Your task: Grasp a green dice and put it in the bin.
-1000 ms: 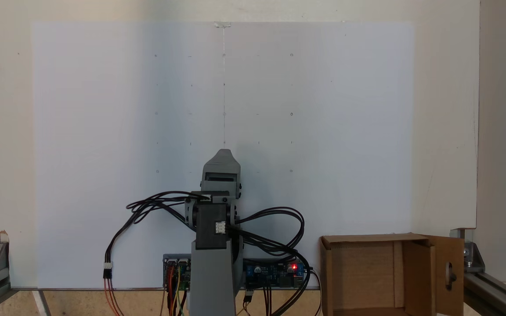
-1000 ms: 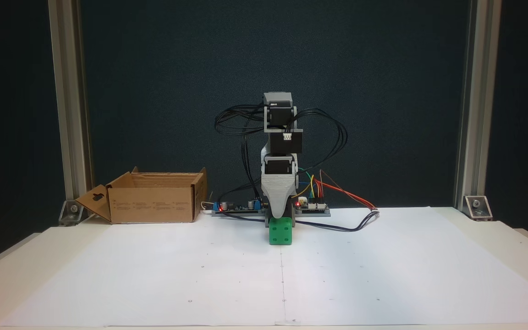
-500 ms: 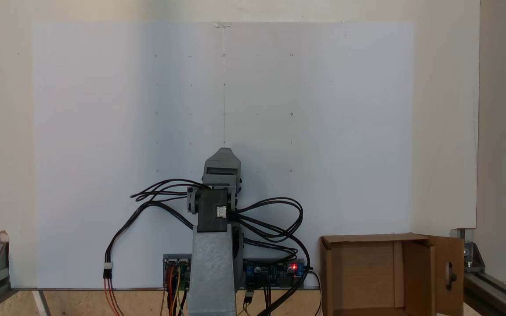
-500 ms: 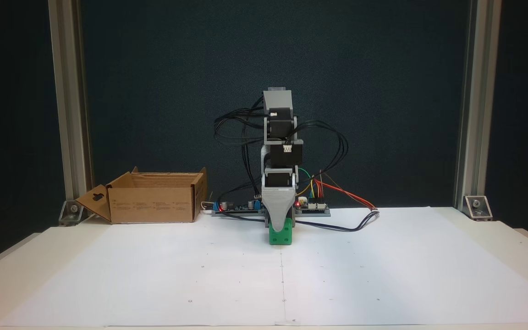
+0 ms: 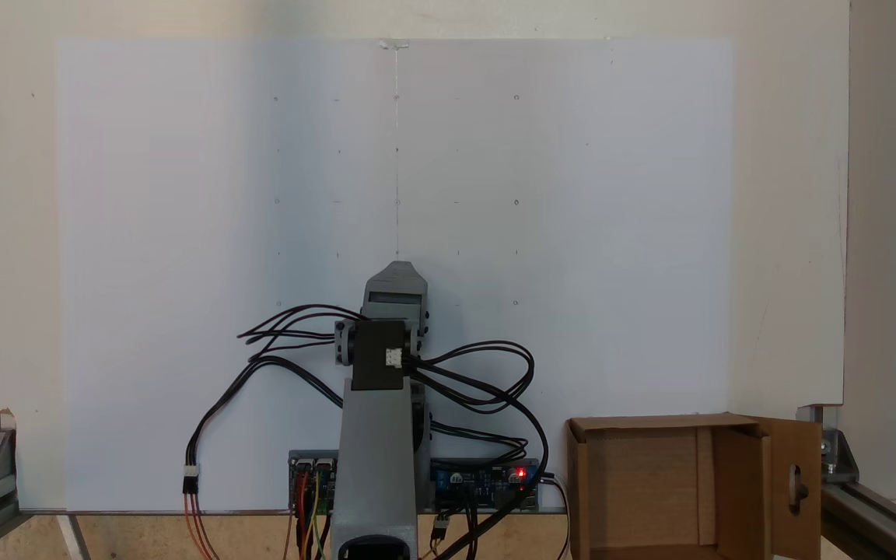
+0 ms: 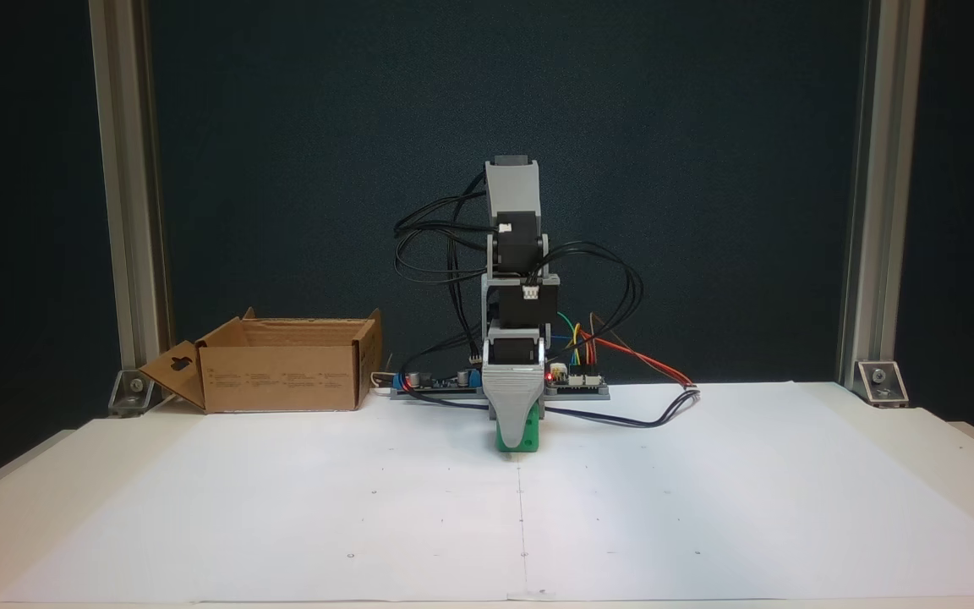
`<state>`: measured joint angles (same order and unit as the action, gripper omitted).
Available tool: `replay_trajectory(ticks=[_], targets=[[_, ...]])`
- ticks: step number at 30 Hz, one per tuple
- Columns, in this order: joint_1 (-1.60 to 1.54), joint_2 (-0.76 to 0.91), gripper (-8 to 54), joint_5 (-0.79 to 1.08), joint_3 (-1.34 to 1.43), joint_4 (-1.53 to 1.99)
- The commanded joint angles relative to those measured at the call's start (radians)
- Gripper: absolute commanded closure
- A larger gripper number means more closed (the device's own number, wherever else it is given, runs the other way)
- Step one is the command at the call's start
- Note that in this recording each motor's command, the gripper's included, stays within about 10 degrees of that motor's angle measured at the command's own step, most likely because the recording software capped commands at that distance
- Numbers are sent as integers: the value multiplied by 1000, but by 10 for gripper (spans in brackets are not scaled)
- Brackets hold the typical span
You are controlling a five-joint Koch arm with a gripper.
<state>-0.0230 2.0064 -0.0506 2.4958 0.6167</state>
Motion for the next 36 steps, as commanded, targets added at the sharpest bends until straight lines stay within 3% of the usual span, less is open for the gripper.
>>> replay_trajectory(ticks=[1, 16, 20, 32, 36], targets=[[2, -14, 22, -37, -15, -2], [15, -31, 43, -34, -15, -9], [18, -31, 87, -35, -15, -17], [18, -43, 91, -32, -15, -38], [25, -46, 158, -35, -15, -40]])
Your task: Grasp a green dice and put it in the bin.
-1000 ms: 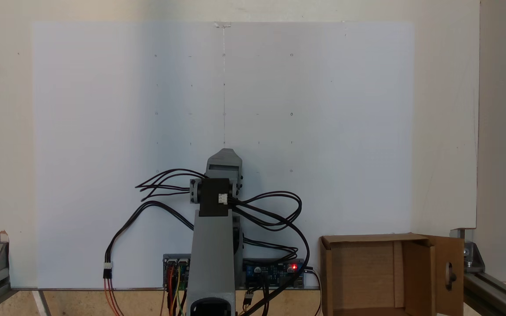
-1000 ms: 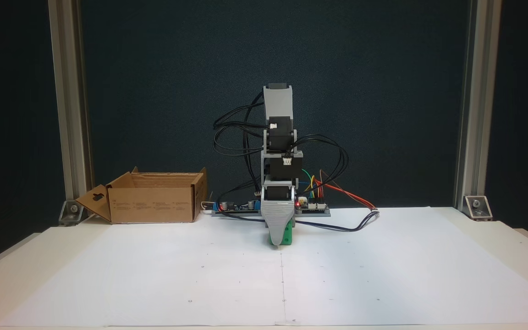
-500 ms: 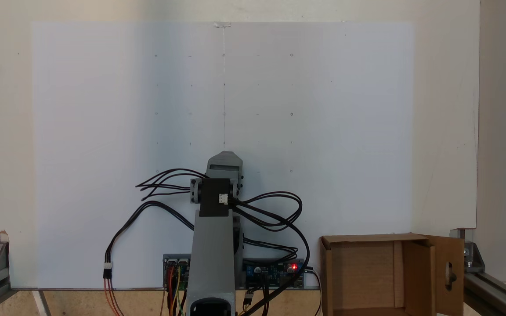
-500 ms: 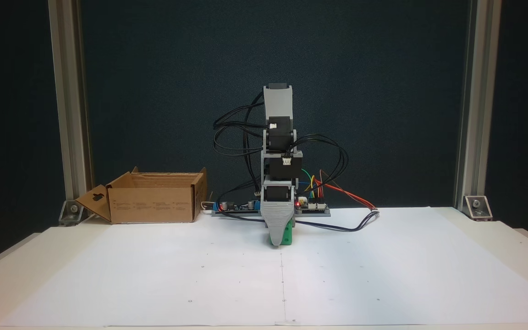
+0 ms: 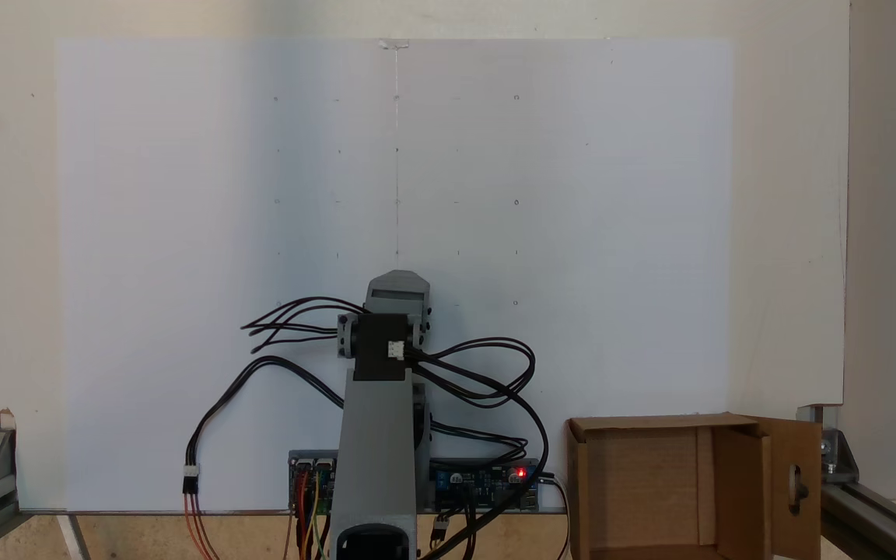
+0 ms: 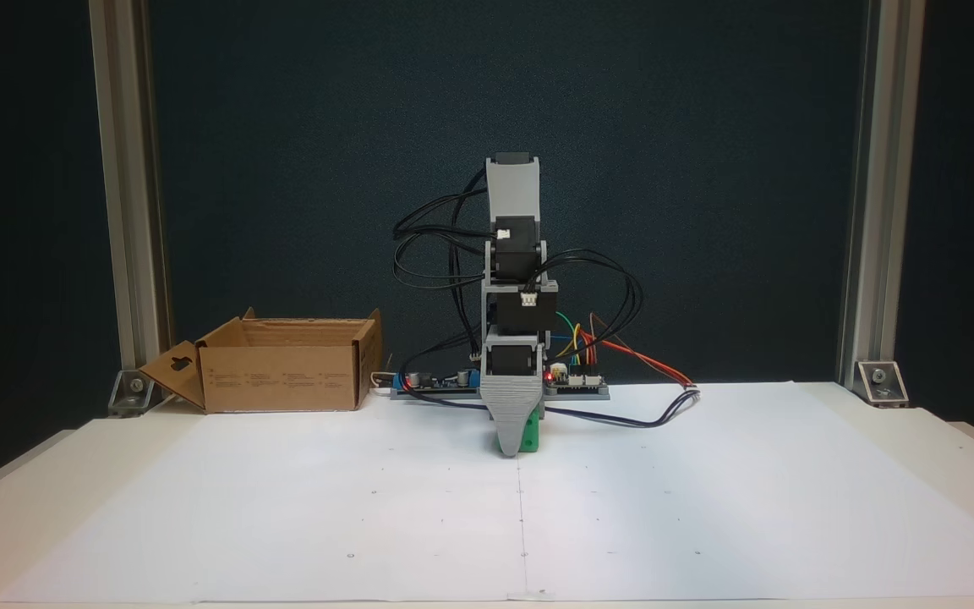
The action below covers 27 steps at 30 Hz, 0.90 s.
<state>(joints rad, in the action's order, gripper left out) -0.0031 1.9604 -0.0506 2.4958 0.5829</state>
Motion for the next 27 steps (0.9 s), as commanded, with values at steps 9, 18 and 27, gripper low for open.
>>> replay_trajectory(ticks=[9, 18, 27], targets=[[29, 2, 340, -67, -15, -6], [20, 26, 340, -89, -402, 386], [14, 29, 340, -92, -992, 844]])
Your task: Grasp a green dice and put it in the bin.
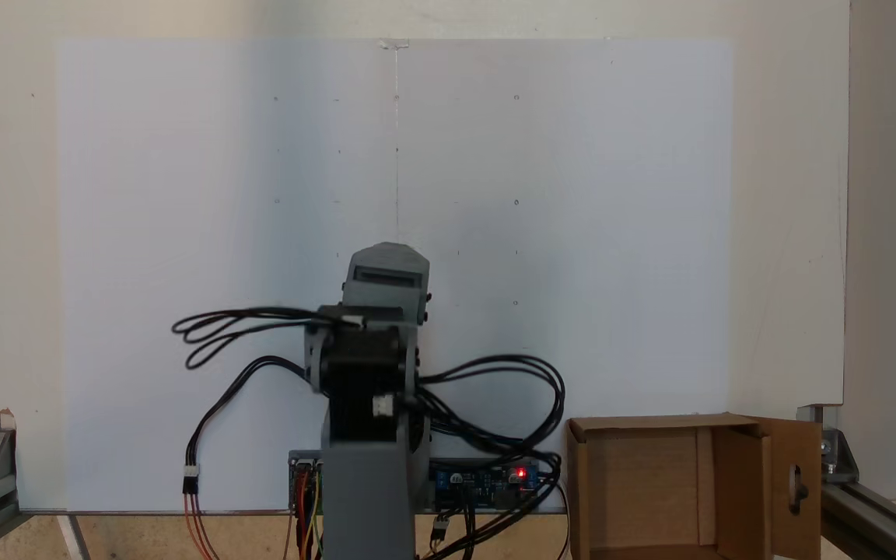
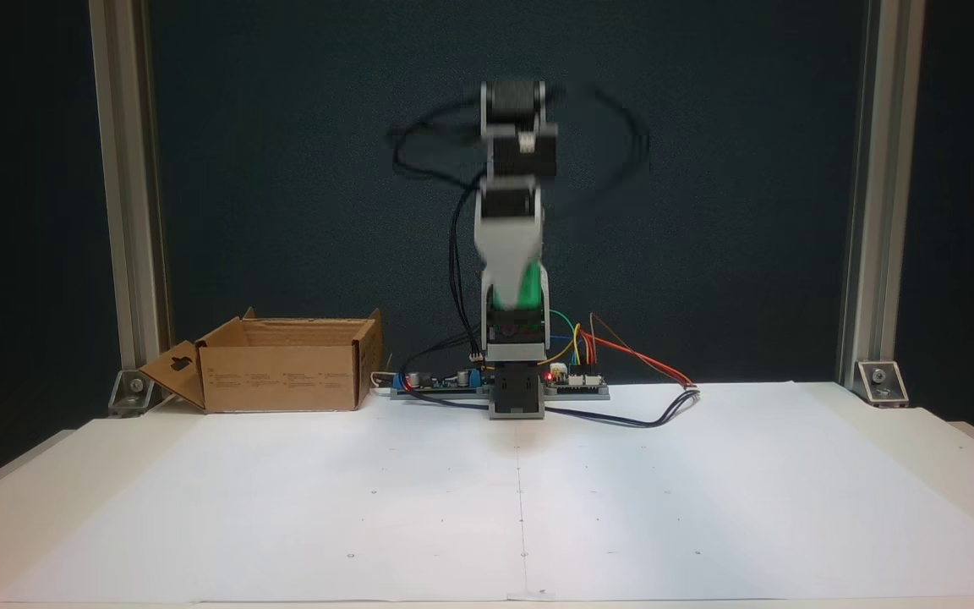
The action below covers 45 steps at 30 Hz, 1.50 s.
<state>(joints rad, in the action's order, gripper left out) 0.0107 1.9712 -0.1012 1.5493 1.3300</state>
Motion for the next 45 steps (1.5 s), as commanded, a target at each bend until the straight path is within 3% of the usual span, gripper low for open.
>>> replay_trajectory(ticks=[1, 5, 22, 34, 45], targets=[[2, 17, 340, -40, -52, 100], [124, 17, 340, -25, -52, 83], [1231, -98, 340, 523, -66, -419], [1721, -235, 340, 614, -66, -522], [1848, -499, 340, 667, -66, -643]])
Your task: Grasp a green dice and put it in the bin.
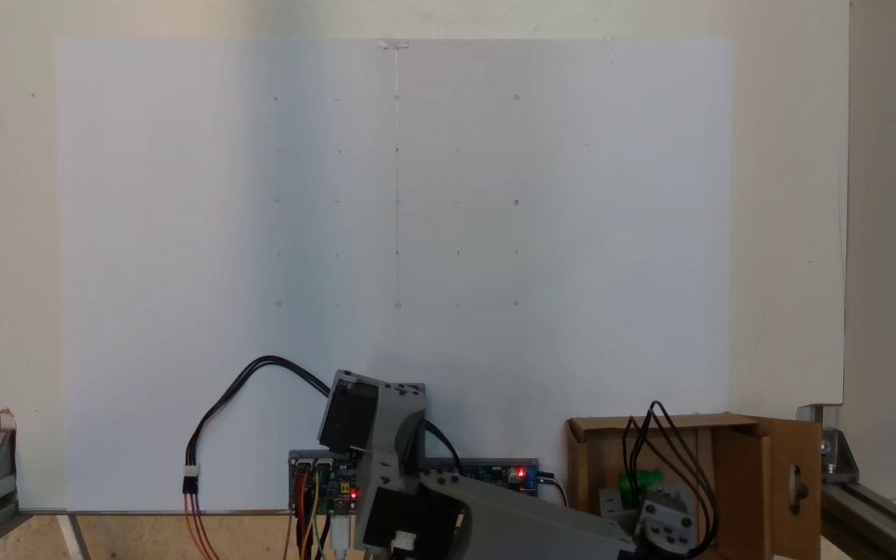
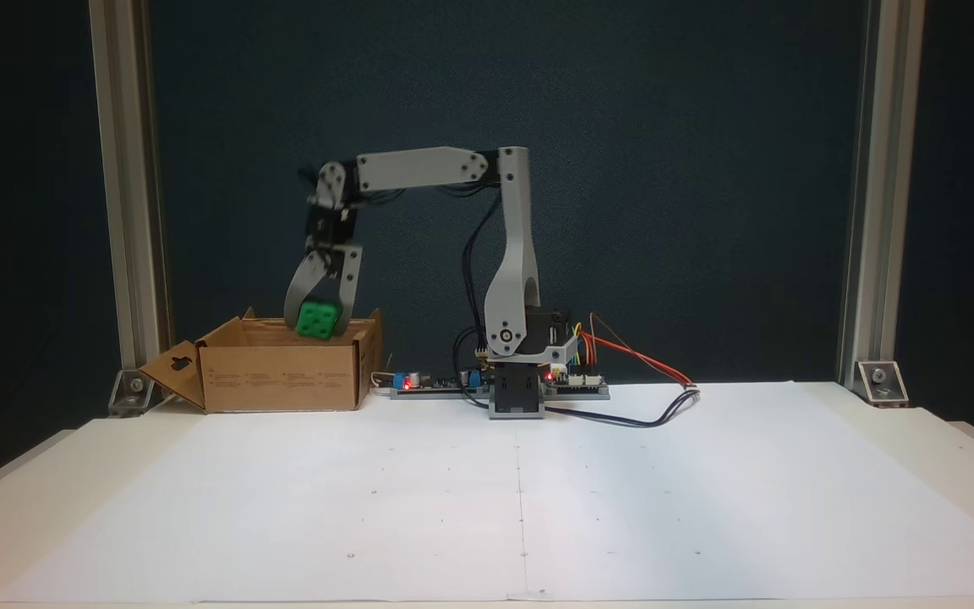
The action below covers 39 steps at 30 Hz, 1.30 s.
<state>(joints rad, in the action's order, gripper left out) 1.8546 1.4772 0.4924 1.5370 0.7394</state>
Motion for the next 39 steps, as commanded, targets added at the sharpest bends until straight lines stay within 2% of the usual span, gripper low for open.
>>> replay_trajectory(ticks=[1, 4, 5, 6, 8, 13, 16, 19, 22, 28, 39], targets=[[5, -15, 340, 74, -54, -77], [9, -32, 340, 74, -54, -126], [14, -32, 319, 74, -54, -130], [17, -34, 236, 71, -54, -140], [29, -37, 152, 69, -54, -149], [32, -32, 65, 61, -54, -152], [18, 41, 62, -18, -58, -153], [-71, 160, 60, -173, -74, -155], [-216, 247, 17, -280, -106, -156], [-613, 360, 12, -517, -106, -225], [-1365, 469, 14, -528, -101, -235]])
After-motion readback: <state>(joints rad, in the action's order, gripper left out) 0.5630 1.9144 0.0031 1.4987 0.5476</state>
